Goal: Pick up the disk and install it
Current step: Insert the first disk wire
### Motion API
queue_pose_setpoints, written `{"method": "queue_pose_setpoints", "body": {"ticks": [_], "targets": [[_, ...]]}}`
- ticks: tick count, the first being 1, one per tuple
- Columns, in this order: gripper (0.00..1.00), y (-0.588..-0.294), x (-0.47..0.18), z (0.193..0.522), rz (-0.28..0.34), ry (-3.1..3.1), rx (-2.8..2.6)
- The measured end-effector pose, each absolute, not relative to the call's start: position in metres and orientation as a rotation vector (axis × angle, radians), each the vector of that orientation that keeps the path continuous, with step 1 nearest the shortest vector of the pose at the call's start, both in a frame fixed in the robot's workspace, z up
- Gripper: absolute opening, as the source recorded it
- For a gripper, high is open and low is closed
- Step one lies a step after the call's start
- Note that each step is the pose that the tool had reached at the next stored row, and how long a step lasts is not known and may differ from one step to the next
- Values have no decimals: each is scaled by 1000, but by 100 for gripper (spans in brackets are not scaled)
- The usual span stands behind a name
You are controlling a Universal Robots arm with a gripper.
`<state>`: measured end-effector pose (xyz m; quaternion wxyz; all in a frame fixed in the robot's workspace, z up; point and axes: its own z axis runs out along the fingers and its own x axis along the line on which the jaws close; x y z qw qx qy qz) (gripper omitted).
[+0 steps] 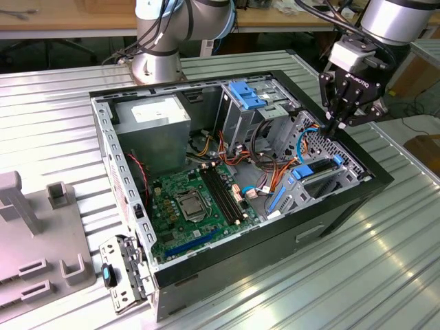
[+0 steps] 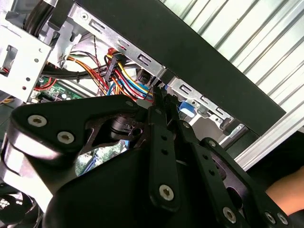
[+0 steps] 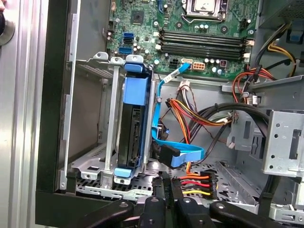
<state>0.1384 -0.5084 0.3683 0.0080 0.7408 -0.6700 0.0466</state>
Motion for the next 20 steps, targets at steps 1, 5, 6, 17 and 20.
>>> {"method": "queue_pose_setpoints", "body": {"ticks": [1, 5, 6, 17, 20], "targets": [[16, -508, 138, 368, 146, -2097, 2313], [16, -508, 138, 368, 145, -2114, 2297], [16, -508, 138, 368, 145, -2116, 2294], [16, -508, 138, 368, 145, -2134, 2277], [16, -508, 138, 368, 145, -2134, 2277]]}}
